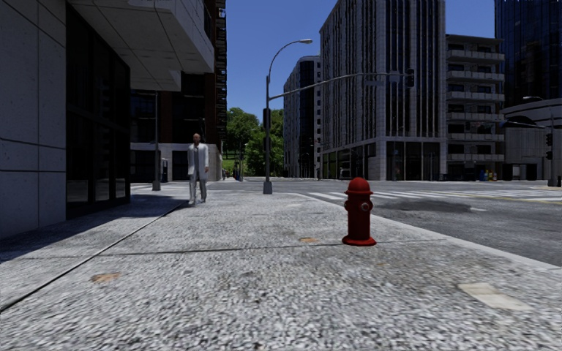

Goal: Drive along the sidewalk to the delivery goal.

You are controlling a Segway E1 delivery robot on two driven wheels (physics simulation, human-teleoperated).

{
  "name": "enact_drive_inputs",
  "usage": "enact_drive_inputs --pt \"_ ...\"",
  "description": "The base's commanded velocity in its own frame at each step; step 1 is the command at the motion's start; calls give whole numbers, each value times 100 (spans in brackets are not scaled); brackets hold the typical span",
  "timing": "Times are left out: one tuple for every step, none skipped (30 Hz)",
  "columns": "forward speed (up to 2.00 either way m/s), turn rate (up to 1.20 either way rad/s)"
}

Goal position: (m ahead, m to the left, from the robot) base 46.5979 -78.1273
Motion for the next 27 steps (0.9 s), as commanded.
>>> enact_drive_inputs --pt "200 0" --pt "200 0" --pt "200 0" --pt "200 0" --pt "200 0" --pt "200 0" --pt "200 0" --pt "200 0" --pt "200 0" --pt "200 0" --pt "200 0" --pt "200 0" --pt "200 0" --pt "200 0" --pt "200 0" --pt "200 0" --pt "200 0" --pt "200 0" --pt "200 2" --pt "200 4" --pt "200 9" --pt "200 15" --pt "200 20" --pt "200 23" --pt "200 23" --pt "200 24" --pt "200 25"
